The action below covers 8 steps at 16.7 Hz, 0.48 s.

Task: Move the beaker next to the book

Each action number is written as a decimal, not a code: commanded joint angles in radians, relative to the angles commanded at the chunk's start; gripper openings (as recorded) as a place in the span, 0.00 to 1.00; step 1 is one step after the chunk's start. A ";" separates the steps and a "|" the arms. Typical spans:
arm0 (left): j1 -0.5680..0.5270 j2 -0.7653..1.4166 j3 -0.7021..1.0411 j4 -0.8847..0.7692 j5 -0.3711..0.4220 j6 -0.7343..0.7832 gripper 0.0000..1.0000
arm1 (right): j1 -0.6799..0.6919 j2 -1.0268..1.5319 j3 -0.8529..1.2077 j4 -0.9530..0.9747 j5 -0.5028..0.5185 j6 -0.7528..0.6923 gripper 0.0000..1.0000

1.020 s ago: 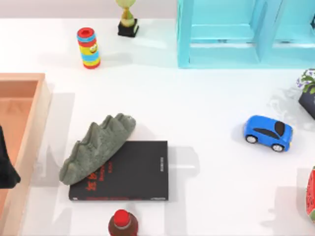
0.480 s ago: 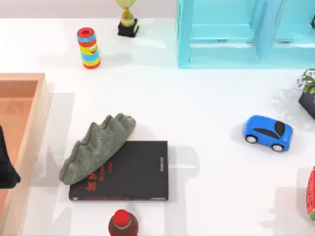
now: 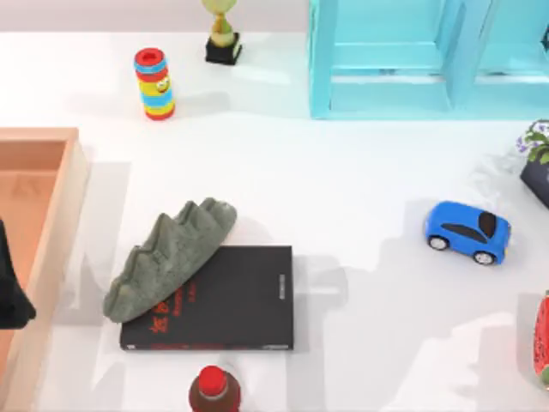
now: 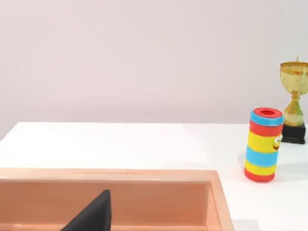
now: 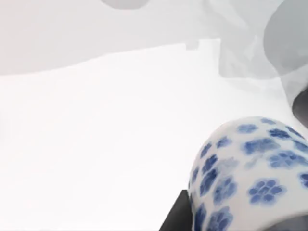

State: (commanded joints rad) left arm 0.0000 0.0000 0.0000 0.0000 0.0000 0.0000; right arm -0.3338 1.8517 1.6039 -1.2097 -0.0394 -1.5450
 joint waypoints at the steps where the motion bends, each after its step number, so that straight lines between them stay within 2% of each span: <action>1: 0.000 0.000 0.000 0.000 0.000 0.000 1.00 | 0.063 0.010 0.037 -0.017 -0.003 0.112 0.00; 8: 0.000 0.000 0.000 0.000 0.000 0.000 1.00 | 0.498 0.087 0.241 -0.110 -0.014 0.942 0.00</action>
State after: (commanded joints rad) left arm 0.0000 0.0000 0.0000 0.0000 0.0000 0.0000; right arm 0.1643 1.9392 1.8446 -1.3200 -0.0533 -0.6035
